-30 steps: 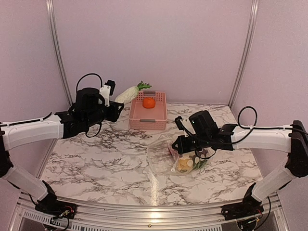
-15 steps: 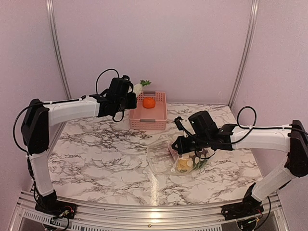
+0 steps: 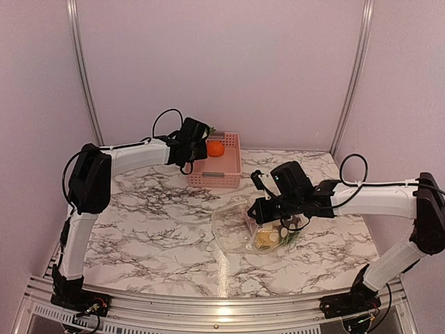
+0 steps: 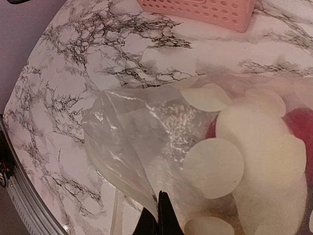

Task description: Open the zip-top bag and remove the fake food

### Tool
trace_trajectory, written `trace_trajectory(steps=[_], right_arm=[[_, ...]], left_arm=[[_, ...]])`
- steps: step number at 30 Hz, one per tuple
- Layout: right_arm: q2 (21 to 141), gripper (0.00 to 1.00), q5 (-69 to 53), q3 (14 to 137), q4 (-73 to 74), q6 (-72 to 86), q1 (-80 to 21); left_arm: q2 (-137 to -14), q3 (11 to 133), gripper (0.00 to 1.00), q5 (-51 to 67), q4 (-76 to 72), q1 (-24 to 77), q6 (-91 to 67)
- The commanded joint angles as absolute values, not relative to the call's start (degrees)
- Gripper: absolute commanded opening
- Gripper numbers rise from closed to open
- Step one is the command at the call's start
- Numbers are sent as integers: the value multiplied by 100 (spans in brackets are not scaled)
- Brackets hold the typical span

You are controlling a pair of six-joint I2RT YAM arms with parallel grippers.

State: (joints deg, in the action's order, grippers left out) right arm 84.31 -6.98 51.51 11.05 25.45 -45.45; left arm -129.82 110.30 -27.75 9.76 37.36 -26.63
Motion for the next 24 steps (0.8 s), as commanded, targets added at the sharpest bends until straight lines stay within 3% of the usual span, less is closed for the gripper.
trace_trajectory(steps=[1,5,14,24], right_arm=[[8473,0,-677,5226,1002,2498,-4495],[8481,0,-685,5222,1000,2498,-4500],[8503,0,-693,5234,966,2481,-4500],[8602,0,-922,5440,874,2366,-4500]], left_arm=[[-13393,11429,22,-2826,1452,3629,-2865],[-13730,11803,34,-2545,1541,3541,-2906],[-13303,11545,98,-2286,1248,3524,-2515],[-11265,8673,99,-1129,-967,3507,-1769]])
